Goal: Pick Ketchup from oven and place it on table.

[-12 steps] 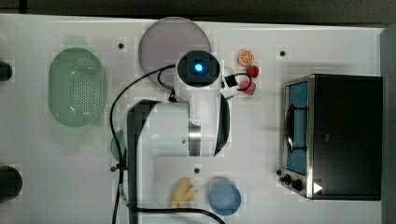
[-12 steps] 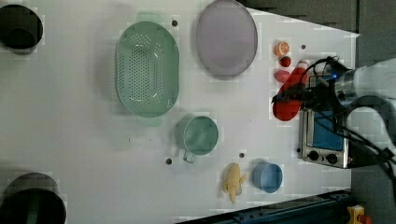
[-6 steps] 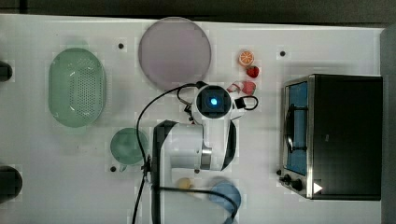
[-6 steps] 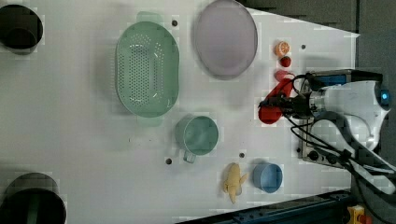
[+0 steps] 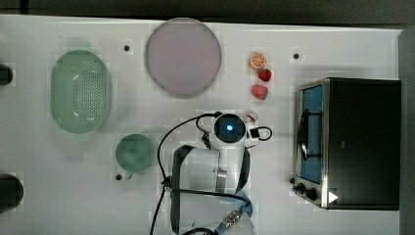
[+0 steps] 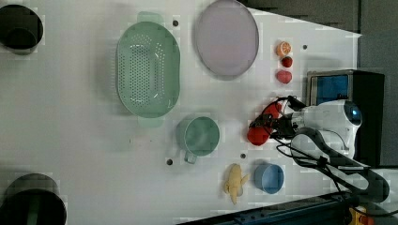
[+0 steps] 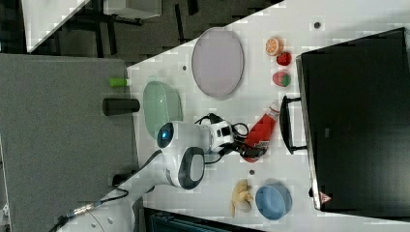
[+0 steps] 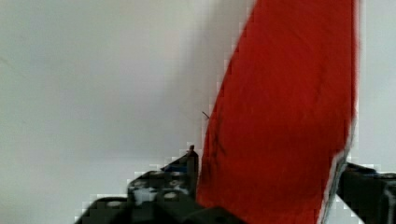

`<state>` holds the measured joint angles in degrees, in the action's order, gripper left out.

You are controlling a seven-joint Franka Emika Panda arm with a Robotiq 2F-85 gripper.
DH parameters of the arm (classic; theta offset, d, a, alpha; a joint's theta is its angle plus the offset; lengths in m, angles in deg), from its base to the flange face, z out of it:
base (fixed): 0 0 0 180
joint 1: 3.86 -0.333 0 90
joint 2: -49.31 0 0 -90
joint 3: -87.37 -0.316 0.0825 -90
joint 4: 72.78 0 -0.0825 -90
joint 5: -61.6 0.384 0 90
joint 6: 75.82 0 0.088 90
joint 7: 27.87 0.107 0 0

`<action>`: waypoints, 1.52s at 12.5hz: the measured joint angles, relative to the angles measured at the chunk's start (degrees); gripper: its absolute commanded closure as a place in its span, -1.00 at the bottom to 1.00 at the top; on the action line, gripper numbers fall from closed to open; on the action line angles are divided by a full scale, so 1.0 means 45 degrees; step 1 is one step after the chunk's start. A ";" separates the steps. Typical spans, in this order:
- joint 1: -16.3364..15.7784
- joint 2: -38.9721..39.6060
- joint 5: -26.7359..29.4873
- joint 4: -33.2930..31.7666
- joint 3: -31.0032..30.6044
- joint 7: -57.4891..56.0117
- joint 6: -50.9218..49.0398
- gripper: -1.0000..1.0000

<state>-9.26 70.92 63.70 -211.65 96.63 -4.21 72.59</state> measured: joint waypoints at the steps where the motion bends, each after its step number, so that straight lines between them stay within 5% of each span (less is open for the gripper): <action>1: -0.0008 -0.0078 0.0003 0.0050 0.0019 0.0000 0.0012 -1.00; 5: -0.0200 -0.2370 0.0125 0.0895 0.0278 0.1296 -0.1169 -1.00; 10: -0.0124 -0.5504 -0.0033 0.5832 0.0333 0.3023 -0.7408 -1.00; 15: -0.0138 -0.5937 -0.0888 1.0246 0.0550 0.4019 -1.2849 -1.00; 19: -0.0097 -0.5908 -0.0828 1.0929 0.0550 0.4347 -1.3038 -1.00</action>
<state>-9.70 44.33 59.97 -162.47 99.11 15.35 13.92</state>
